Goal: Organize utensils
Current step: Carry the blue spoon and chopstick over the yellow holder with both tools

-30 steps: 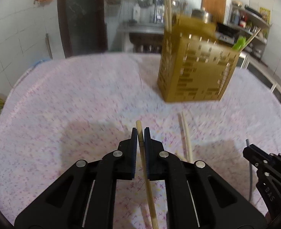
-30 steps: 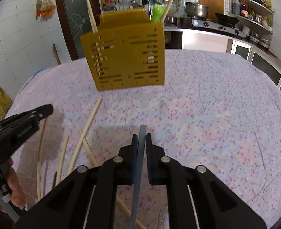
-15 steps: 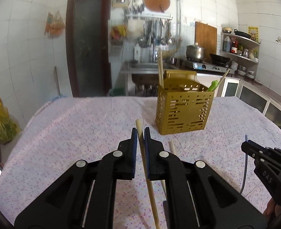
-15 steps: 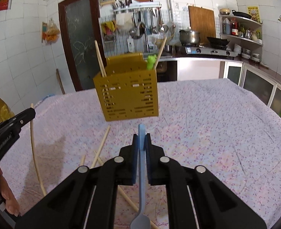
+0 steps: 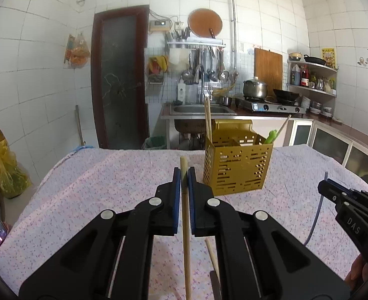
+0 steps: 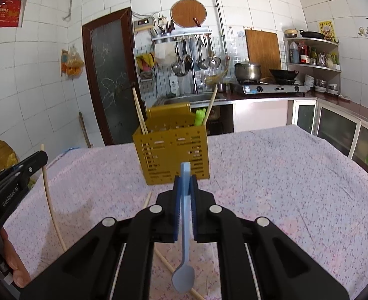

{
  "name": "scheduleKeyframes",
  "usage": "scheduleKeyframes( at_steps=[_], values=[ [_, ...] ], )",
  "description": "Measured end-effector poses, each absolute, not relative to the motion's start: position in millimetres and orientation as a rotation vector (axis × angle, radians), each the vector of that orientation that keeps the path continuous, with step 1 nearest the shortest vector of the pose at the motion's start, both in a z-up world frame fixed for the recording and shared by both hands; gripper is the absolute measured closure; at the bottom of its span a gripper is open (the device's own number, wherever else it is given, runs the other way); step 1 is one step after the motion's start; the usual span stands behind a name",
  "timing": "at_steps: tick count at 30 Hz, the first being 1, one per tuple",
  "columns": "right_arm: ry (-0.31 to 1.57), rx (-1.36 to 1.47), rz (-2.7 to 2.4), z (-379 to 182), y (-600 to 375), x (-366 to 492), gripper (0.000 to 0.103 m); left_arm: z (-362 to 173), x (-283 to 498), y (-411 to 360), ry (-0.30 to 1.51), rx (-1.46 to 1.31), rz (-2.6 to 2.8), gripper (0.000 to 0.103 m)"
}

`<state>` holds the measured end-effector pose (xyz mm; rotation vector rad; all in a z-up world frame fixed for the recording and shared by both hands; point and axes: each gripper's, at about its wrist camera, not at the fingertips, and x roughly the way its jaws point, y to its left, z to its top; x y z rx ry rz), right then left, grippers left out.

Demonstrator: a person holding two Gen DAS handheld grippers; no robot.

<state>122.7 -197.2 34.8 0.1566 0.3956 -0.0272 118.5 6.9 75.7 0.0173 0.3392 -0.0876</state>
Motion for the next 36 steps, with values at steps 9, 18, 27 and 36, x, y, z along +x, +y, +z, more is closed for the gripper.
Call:
scheduleKeyframes(
  at_steps=[9, 18, 27, 36],
  values=[
    [0.354, 0.16, -0.028, 55.0, -204.9, 136.9, 0.096, 89.6, 125.1, 4.3, 0.31, 0.02, -0.086, 0.099],
    [0.361, 0.169, -0.045, 56.4, -216.1, 159.7, 0.096, 112.1, 138.6, -5.1, 0.277, 0.04, -0.116, 0.099],
    [0.279, 0.186, -0.047, 106.1, -227.2, 194.1, 0.096, 169.4, 178.9, -21.7, 0.189, 0.026, -0.165, 0.099],
    [0.156, 0.167, -0.033, 174.3, -222.6, 260.4, 0.096, 238.2, 239.9, -51.9, 0.071, -0.029, -0.225, 0.099]
  ],
)
